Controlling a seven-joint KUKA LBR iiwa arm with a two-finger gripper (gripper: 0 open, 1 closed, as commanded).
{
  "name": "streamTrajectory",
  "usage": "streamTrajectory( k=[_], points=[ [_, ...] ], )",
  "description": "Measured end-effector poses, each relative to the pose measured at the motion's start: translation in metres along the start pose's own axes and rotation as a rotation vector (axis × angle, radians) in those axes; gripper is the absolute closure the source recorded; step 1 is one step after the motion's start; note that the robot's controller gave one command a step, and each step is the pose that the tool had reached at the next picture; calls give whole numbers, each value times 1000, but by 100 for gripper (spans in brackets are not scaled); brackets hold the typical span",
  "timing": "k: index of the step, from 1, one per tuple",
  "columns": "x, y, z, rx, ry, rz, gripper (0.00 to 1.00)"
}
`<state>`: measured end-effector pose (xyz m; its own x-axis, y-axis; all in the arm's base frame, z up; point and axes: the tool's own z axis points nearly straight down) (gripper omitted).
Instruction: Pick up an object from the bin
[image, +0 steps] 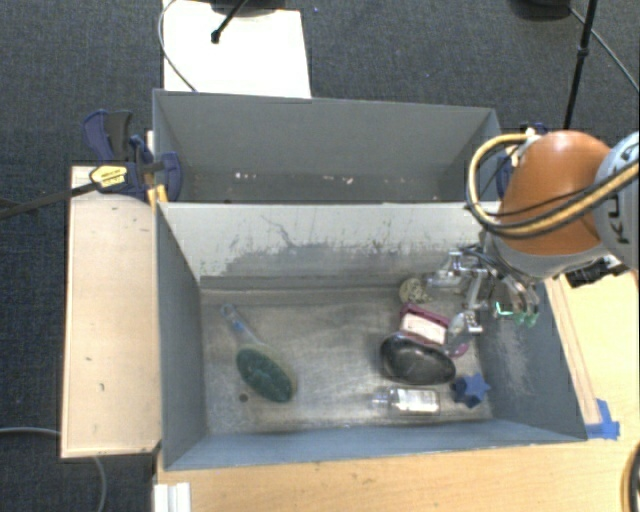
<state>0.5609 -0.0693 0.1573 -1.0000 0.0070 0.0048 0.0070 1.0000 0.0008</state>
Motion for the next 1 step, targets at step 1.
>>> streamTrajectory(
  k=[1],
  points=[
    [4,-12,86,1,-15,99,0]
  ],
)
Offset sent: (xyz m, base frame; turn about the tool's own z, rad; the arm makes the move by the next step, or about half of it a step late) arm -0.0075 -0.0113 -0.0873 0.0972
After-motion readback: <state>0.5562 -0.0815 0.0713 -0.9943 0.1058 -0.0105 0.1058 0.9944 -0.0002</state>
